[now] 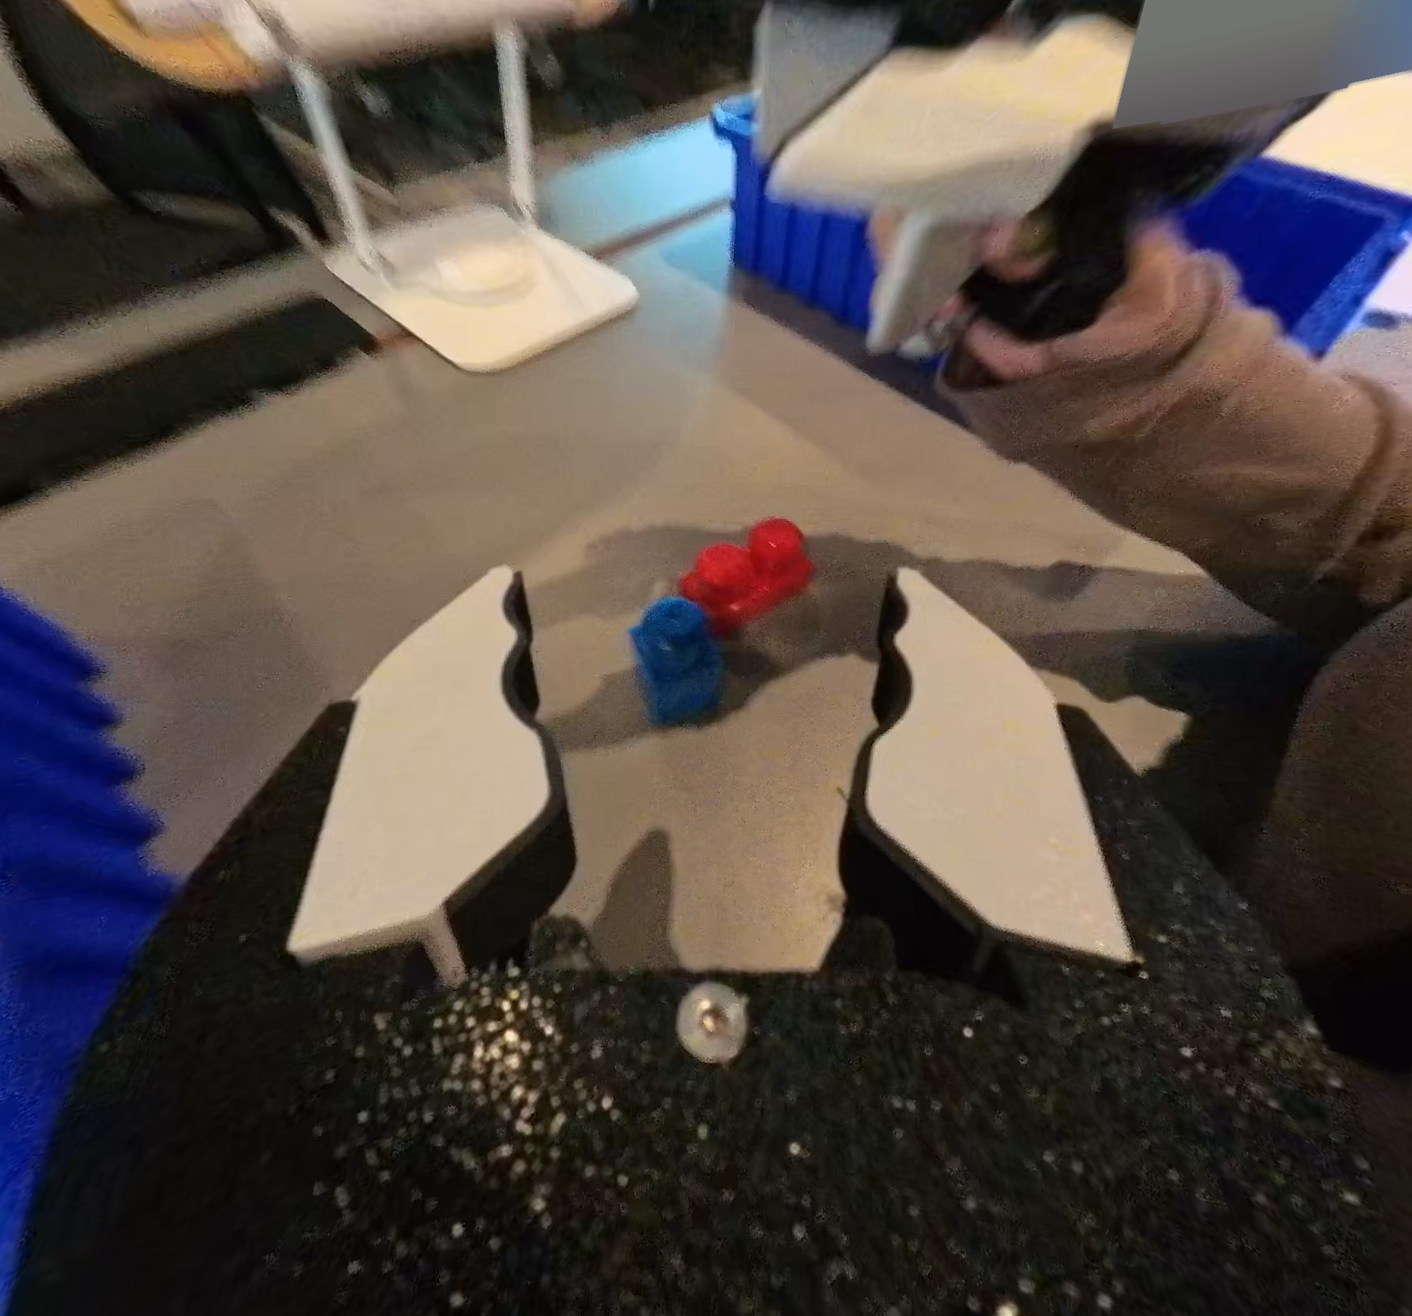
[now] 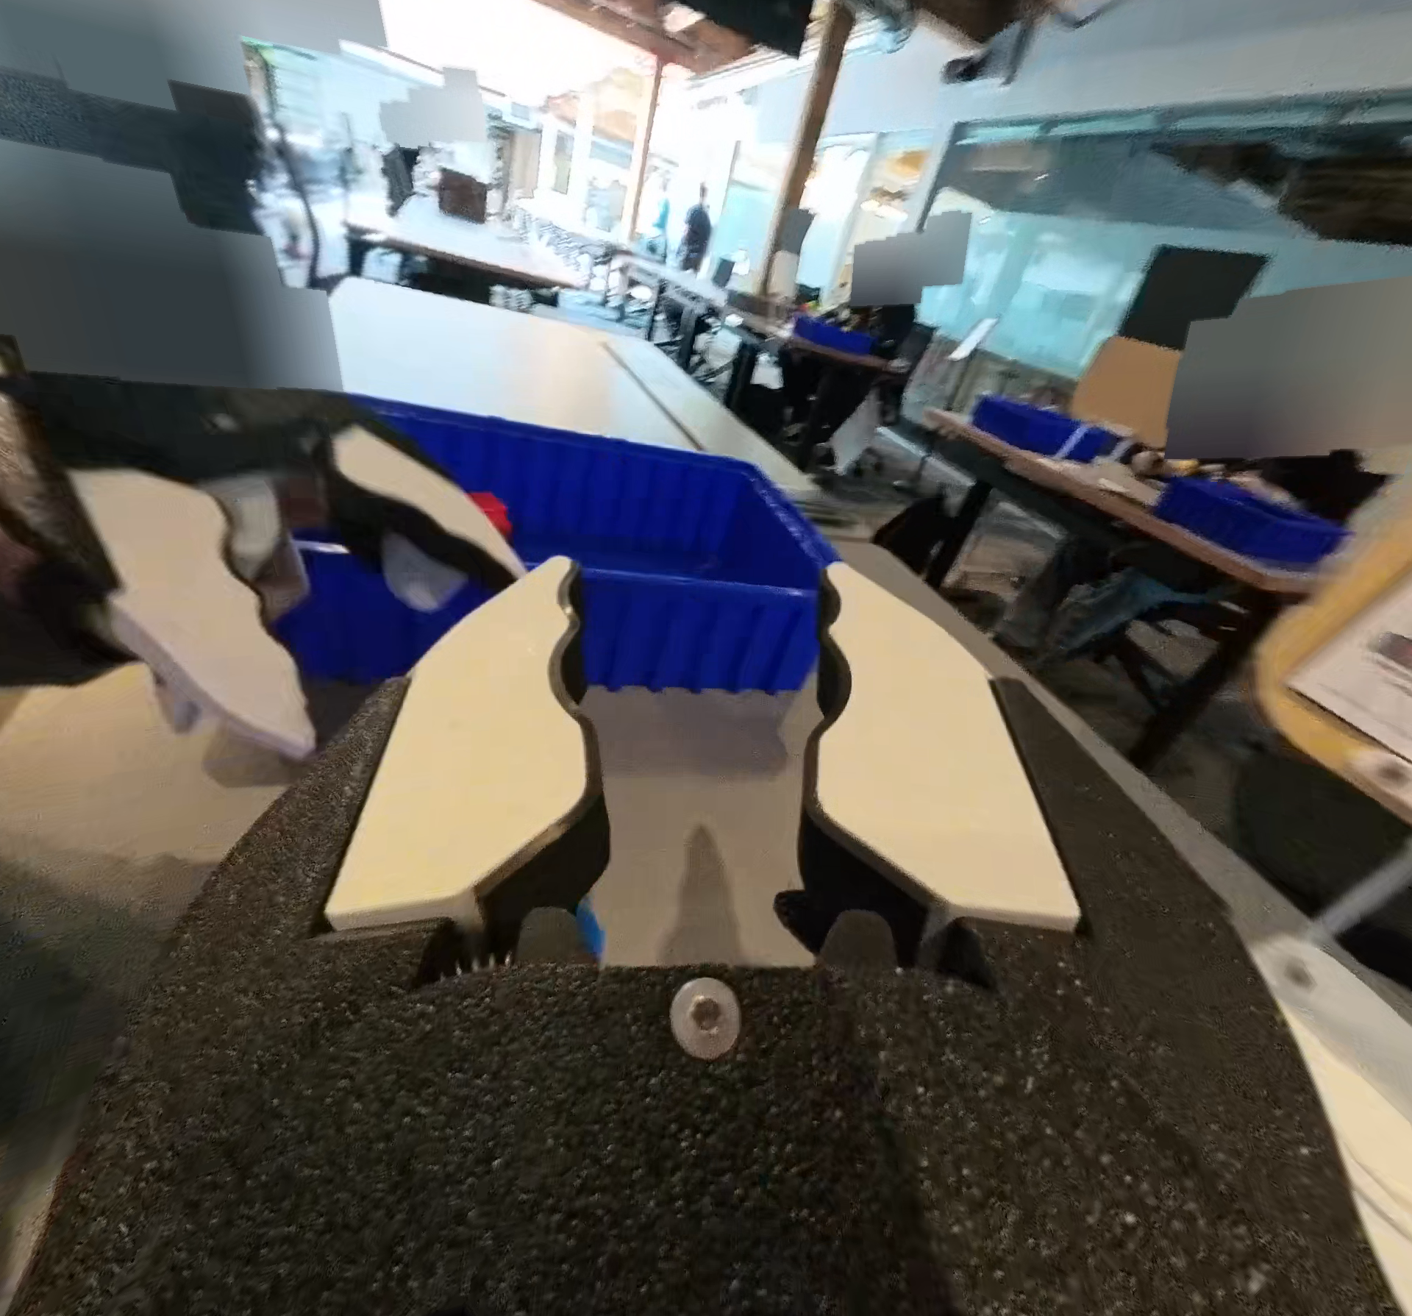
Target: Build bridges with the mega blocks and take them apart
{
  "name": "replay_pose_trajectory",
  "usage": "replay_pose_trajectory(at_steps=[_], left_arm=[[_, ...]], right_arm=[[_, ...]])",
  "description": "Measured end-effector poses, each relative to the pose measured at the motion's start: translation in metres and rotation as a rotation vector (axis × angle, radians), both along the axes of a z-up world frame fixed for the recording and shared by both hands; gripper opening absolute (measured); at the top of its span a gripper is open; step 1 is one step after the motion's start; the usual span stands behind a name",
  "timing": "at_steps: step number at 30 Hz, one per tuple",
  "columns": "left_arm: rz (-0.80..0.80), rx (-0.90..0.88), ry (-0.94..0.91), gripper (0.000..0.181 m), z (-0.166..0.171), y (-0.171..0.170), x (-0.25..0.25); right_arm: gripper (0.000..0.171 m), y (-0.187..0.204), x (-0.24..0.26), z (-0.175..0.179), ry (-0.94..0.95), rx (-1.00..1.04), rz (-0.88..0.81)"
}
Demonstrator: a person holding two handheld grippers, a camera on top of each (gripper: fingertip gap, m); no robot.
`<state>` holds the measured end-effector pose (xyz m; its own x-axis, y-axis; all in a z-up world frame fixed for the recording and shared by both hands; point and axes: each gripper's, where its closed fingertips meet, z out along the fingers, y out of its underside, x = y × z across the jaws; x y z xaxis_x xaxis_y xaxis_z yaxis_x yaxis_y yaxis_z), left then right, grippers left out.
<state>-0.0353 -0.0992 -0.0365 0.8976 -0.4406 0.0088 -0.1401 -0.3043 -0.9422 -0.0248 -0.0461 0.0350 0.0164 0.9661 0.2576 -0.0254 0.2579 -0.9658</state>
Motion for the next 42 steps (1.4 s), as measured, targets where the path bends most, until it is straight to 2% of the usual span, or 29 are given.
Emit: replay_pose_trajectory(at_steps=[2, 5, 9, 11, 13, 14, 19, 23, 26, 29, 31, 33, 34, 37, 42], left_arm=[[0.111, 0.121, 0.049, 0.084, 0.029, -0.019, -0.029], [0.338, 0.251, 0.126, 0.081, 0.061, -0.052, -0.086], [0.637, 0.312, 0.214, 0.081, 0.076, -0.104, -0.165], [0.756, 0.320, 0.227, 0.080, 0.077, -0.130, -0.198], [0.855, 0.324, 0.224, 0.080, 0.077, -0.154, -0.224], [0.896, 0.328, 0.224, 0.079, 0.077, -0.166, -0.235], [1.049, 0.320, 0.261, 0.076, 0.074, -0.210, -0.273], [1.124, 0.301, 0.299, 0.073, 0.068, -0.235, -0.291], [1.149, 0.287, 0.305, 0.071, 0.061, -0.244, -0.301], [1.134, 0.265, 0.282, 0.068, 0.052, -0.243, -0.307], [1.117, 0.249, 0.264, 0.068, 0.047, -0.237, -0.309], [1.101, 0.243, 0.268, 0.068, 0.045, -0.232, -0.308], [1.094, 0.242, 0.281, 0.068, 0.045, -0.230, -0.307], [1.078, 0.228, 0.351, 0.068, 0.046, -0.226, -0.303], [1.048, 0.222, 0.449, 0.063, 0.051, -0.221, -0.292]], right_arm=[[0.063, -0.009, -0.040, -0.003, -0.063, -0.006, 0.080], [0.059, -0.030, -0.110, -0.005, -0.122, 0.051, 0.207], [0.063, -0.067, -0.210, -0.027, -0.304, 0.128, 0.374], [0.061, -0.085, -0.253, -0.047, -0.437, 0.133, 0.448], [0.043, -0.098, -0.286, -0.078, -0.625, 0.143, 0.485], [0.040, -0.103, -0.301, -0.093, -0.698, 0.144, 0.497], [0.053, -0.109, -0.359, -0.157, -0.922, 0.213, 0.450], [0.065, -0.119, -0.376, -0.186, -1.006, 0.178, 0.456], [0.065, -0.133, -0.385, -0.188, -0.958, 0.153, 0.476], [0.066, -0.137, -0.390, -0.198, -0.989, 0.218, 0.447], [0.061, -0.140, -0.391, -0.204, -1.020, 0.249, 0.442], [0.037, -0.147, -0.386, -0.208, -1.067, 0.237, 0.459], [0.037, -0.146, -0.386, -0.207, -1.070, 0.257, 0.438], [0.037, -0.141, -0.381, -0.189, -0.997, 0.353, 0.439], [0.037, -0.130, -0.337, -0.111, -0.762, 0.358, 0.466]])
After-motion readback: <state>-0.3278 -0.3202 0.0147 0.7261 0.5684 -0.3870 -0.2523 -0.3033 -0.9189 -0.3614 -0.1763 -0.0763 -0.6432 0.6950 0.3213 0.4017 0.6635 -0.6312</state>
